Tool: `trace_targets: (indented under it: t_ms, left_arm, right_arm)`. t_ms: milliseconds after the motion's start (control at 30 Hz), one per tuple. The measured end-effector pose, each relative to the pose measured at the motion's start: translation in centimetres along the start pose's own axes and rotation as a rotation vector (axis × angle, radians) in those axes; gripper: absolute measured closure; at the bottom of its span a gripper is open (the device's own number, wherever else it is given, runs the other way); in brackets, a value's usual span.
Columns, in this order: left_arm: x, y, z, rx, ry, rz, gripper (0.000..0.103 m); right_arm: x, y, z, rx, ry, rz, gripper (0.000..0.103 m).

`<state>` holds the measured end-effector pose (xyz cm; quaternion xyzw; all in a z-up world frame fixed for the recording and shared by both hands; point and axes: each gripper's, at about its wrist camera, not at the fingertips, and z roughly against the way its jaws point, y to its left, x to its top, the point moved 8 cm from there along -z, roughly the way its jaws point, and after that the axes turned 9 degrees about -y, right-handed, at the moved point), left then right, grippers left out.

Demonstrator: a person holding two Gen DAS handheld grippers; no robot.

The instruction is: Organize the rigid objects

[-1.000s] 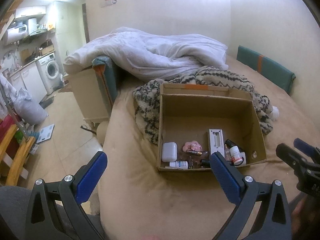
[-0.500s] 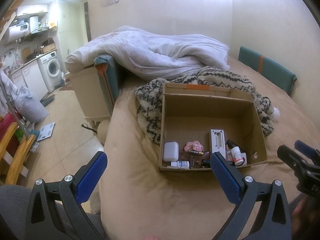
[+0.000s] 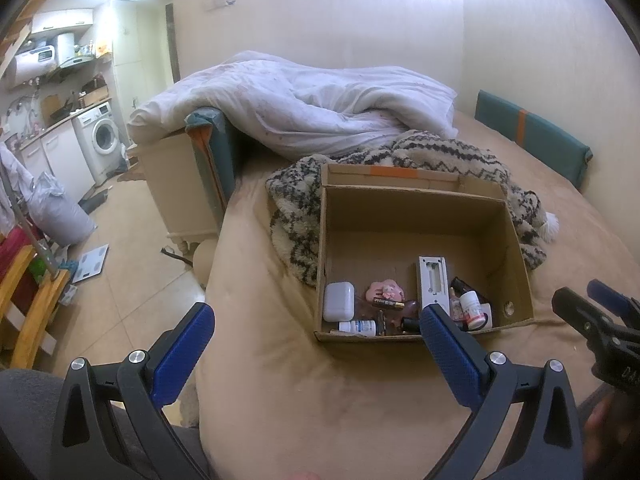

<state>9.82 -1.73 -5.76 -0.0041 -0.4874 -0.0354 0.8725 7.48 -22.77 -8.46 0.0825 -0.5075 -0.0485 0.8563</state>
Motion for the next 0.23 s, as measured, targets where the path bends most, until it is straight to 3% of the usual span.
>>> trace_targets:
  t_ms: [233]
  left_arm:
    - [-0.19, -0.23, -0.21, -0.006, 0.009, -0.001, 0.001]
  right_arm:
    - [0.07, 0.03, -0.02, 0.001, -0.001, 0.002, 0.0]
